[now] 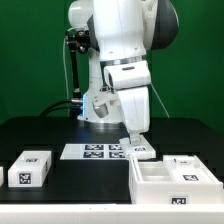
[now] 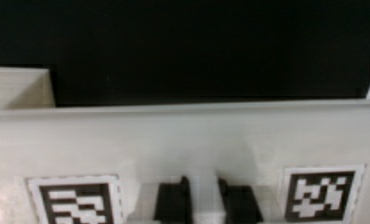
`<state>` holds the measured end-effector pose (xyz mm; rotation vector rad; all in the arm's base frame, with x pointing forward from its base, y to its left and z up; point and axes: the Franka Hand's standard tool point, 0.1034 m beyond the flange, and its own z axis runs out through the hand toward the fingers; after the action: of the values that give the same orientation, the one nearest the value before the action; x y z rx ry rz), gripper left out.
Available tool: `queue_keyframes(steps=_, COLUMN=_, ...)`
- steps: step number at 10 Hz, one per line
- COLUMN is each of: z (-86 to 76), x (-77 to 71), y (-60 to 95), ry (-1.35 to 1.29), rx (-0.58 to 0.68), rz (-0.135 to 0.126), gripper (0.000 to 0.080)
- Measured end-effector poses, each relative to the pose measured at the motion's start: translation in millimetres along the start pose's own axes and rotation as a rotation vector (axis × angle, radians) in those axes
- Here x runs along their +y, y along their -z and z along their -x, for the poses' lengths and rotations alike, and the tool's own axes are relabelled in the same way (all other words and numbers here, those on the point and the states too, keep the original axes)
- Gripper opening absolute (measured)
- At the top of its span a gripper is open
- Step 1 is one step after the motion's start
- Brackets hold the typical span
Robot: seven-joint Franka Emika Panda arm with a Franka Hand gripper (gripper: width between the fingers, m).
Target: Assemble cabinet
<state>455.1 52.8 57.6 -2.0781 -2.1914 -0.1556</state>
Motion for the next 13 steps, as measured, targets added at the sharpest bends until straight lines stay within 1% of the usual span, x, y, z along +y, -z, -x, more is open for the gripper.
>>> queue_keyframes(steps=2, z=0.2, x=-0.5, y=-0.7, ry=-0.002, rx=0.001, rz=-0.002, gripper=0.0062)
queue_keyframes(steps=4, z=-8.6, x=1.8, y=-0.5, ry=-0.029, rx=-0.002, rz=0.001, gripper=0.0062)
queue_keyframes(steps=6, z=-14.1, x=3.1, y=-0.7, ry=-0.043, rx=-0.001, rz=0.003, gripper=0.0062)
queue_keyframes(steps=7, z=-14.9, x=3.1, y=-1.6, ry=-0.043, rx=0.001, rz=0.003, gripper=0.0062)
queue_keyframes(steps=8, z=-12.3, x=3.3, y=-2.8, ry=-0.048, rx=0.003, rz=0.002, gripper=0.0062)
queue_keyframes(steps=10, z=-10.3, x=9.1, y=-0.7, ry=-0.054, rx=0.003, rz=0.006, gripper=0.0062)
queue_keyframes(steps=12, z=-12.8, x=16.9, y=2.1, ry=-0.05, rx=0.003, rz=0.012, gripper=0.0062)
queue_keyframes(steps=13, z=-14.9, x=17.8, y=-0.1, ry=-0.04, rx=0.004, rz=0.011, gripper=0.0062)
